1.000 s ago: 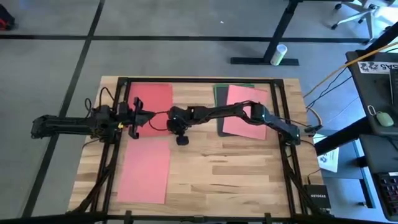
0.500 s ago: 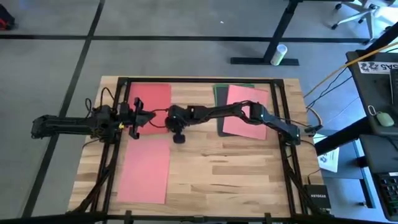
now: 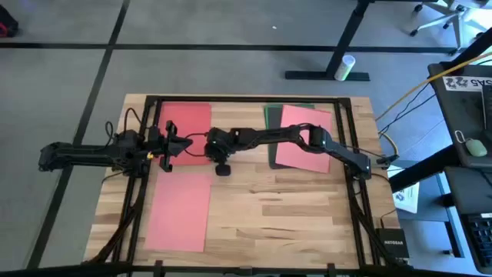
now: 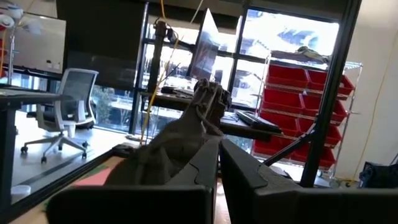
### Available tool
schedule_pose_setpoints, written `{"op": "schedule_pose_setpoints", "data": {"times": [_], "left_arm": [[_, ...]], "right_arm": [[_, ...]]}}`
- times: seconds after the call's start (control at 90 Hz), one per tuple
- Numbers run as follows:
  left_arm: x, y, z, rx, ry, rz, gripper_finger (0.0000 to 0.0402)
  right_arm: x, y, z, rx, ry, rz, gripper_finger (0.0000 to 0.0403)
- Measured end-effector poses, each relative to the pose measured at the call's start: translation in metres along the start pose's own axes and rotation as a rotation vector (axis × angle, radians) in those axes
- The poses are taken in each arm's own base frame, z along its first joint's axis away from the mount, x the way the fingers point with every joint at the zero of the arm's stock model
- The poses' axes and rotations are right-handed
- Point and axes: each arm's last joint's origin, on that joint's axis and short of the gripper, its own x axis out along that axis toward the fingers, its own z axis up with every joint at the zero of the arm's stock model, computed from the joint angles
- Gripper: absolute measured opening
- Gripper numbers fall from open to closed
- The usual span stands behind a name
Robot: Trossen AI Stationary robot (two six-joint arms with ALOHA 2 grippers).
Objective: Organize paper
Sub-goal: Stack the red paper on top of the red paper
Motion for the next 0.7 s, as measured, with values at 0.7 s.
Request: {"op": "schedule_pose_setpoints", "data": {"times": [0.7], "left_arm": [[0.0,0.0,0.0,0.003,0.0,0.0,0.0]], "right_arm": [[0.023,-0.007,-0.004,0.023,-0.067,-0.066,0.0]]}}
